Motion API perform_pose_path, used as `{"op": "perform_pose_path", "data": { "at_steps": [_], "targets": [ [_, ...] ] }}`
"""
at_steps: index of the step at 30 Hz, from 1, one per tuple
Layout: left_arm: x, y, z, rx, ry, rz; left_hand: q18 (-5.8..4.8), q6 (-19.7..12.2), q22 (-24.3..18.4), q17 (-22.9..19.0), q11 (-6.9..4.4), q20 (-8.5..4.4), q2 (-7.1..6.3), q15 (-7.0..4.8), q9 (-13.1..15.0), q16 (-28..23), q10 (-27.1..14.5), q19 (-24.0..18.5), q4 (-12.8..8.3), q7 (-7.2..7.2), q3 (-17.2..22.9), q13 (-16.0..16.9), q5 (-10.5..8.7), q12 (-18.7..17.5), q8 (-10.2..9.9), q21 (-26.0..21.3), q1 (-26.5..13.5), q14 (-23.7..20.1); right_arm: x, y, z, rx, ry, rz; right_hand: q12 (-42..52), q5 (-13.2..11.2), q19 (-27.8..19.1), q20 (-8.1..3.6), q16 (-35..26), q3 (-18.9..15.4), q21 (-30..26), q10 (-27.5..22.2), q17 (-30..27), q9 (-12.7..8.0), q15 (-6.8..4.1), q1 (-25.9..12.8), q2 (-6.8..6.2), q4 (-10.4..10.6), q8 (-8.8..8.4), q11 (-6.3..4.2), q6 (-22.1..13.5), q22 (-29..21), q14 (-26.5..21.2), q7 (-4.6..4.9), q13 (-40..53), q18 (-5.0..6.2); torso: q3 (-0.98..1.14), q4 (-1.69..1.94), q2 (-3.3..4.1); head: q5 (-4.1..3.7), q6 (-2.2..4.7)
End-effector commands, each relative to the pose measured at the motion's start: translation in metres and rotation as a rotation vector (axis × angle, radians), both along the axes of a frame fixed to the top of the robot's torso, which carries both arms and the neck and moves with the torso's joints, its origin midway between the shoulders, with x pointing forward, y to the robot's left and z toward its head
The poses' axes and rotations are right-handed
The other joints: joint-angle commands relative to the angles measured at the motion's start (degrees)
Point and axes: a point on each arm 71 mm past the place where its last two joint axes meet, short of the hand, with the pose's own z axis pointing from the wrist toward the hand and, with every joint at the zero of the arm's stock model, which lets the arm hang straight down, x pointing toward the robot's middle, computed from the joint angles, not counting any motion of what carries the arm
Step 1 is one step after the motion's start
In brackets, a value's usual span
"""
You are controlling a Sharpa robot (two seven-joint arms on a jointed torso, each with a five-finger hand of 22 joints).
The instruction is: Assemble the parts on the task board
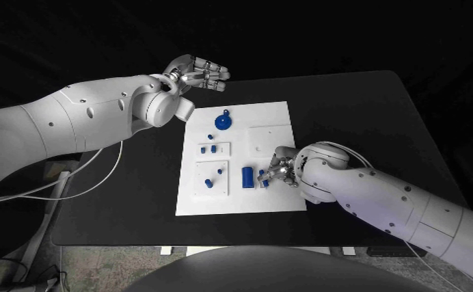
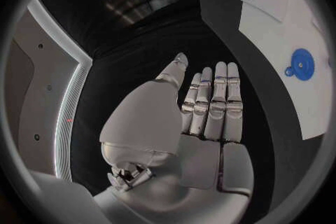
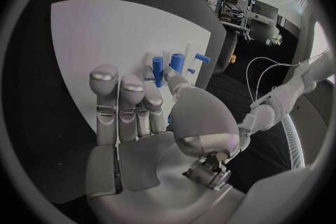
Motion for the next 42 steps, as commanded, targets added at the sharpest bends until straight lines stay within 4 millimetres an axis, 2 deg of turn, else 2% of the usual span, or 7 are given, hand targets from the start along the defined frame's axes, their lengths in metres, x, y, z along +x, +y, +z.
{"op": "perform_pose_path", "data": {
  "at_steps": [1,8,13,17,26,33,42],
  "targets": [
    [0.000,-0.002,0.001,-0.002,-0.005,-0.015,-1.02,-0.4,-0.1,0.1,0.00,0.27,-0.17,0.05,0.0,-0.1,-0.5,0.0,0.0,0.01,-0.2,0.0,0.32,0.1,-0.1,0.2,0.1,-0.4,-0.002,0.001,-0.001,-0.004,0.009,0.018,-0.3,-0.5,3.1,-0.37,-0.2,-1.2,-0.2,-0.5,0.1,0.0,-0.30,-1.0,-0.38,0.4,-0.21,0.00,-0.3,2.3,0.0,0.11,-0.1,0.94,-0.01,-0.02,0.00,0.02,0.00],
    [0.000,-0.003,0.001,-0.002,-0.004,-0.015,-1.03,-0.5,-0.1,0.1,0.01,0.28,-0.20,0.06,0.0,-0.1,-0.6,0.0,0.1,0.02,-0.2,0.0,0.34,0.1,-0.1,0.2,0.1,-0.4,-0.001,0.001,0.000,-0.002,0.004,0.010,-0.8,-8.9,3.1,-0.25,-0.6,-4.3,-0.6,-1.0,-0.1,0.1,-0.18,-1.3,-1.84,3.9,-0.19,0.32,-0.9,2.1,-0.1,0.56,-0.4,1.20,0.02,-0.02,0.00,-0.03,0.00],
    [0.000,-0.003,0.001,-0.001,-0.004,-0.014,-1.03,-0.5,-0.1,0.1,0.01,0.28,-0.20,0.06,0.0,-0.1,-0.6,0.0,0.1,0.02,-0.2,0.0,0.34,0.1,-0.1,0.2,0.1,-0.4,-0.001,0.000,0.000,-0.001,0.001,0.007,-1.0,-10.2,3.1,-0.20,-0.8,-3.6,-0.8,-1.2,-0.1,0.1,-0.16,-0.9,-3.39,6.9,-0.17,0.40,-1.1,2.1,-0.1,0.65,-0.7,1.32,0.01,0.01,0.01,-0.03,0.00],
    [0.000,-0.002,0.001,-0.001,-0.004,-0.013,-1.03,-0.5,-0.1,0.1,0.01,0.28,-0.20,0.06,0.0,-0.1,-0.6,0.0,0.1,0.02,-0.2,0.0,0.34,0.1,-0.1,0.2,0.1,-0.4,0.000,0.000,0.000,0.003,-0.004,0.002,-1.0,-9.8,3.1,-0.21,-0.8,-3.5,-0.8,-1.2,-0.1,0.1,-0.18,-0.7,-3.42,7.2,-0.17,0.40,-1.1,2.1,-0.1,0.65,-0.7,1.33,0.01,0.02,0.01,-0.06,0.00],
    [0.000,-0.001,0.001,0.001,-0.003,-0.013,-1.06,-0.9,-0.3,0.1,0.03,0.31,-0.23,0.08,-0.1,-0.1,-0.6,-0.1,0.1,0.06,-0.3,0.0,0.32,0.1,-0.1,0.2,0.1,-0.5,0.000,-0.005,0.001,0.013,-0.019,0.002,-0.9,-8.7,3.1,-0.24,-0.9,-2.7,-0.7,-1.2,0.0,0.1,-0.23,1.3,-2.08,2.8,-0.19,0.28,-0.9,2.2,-0.1,0.51,-0.8,1.25,0.02,0.03,0.00,0.13,0.00],
    [0.000,-0.001,0.001,0.003,-0.004,-0.011,-1.07,-0.8,-0.3,0.1,0.03,0.32,-0.23,0.08,-0.1,-0.1,-0.6,-0.1,0.1,0.05,-0.2,0.0,0.36,0.2,-0.1,0.2,0.1,-0.5,0.000,-0.010,-0.001,0.006,-0.014,0.003,-0.7,-11.4,3.1,-0.30,-0.8,-1.4,-0.5,-0.9,0.1,0.0,-0.28,3.8,-1.22,-1.0,-0.20,0.11,-0.3,2.2,0.0,0.26,-0.7,1.14,0.05,-0.07,0.00,0.04,0.00],
    [0.000,-0.002,0.001,0.003,-0.004,-0.014,-1.09,-0.7,-0.4,0.1,0.04,0.32,-0.21,0.09,0.0,-0.1,-0.6,-0.1,0.0,0.05,-0.2,0.0,0.36,0.2,-0.1,0.2,0.1,-0.5,-0.001,-0.008,-0.007,-0.004,-0.008,0.003,-0.6,-11.4,3.1,-0.30,-0.8,-1.2,-0.5,-0.9,0.2,0.0,-0.27,3.0,-0.84,-1.7,-0.21,0.07,-0.1,2.3,0.0,0.17,-0.7,1.07,0.13,0.05,0.02,-0.24,0.00]
  ]
}}
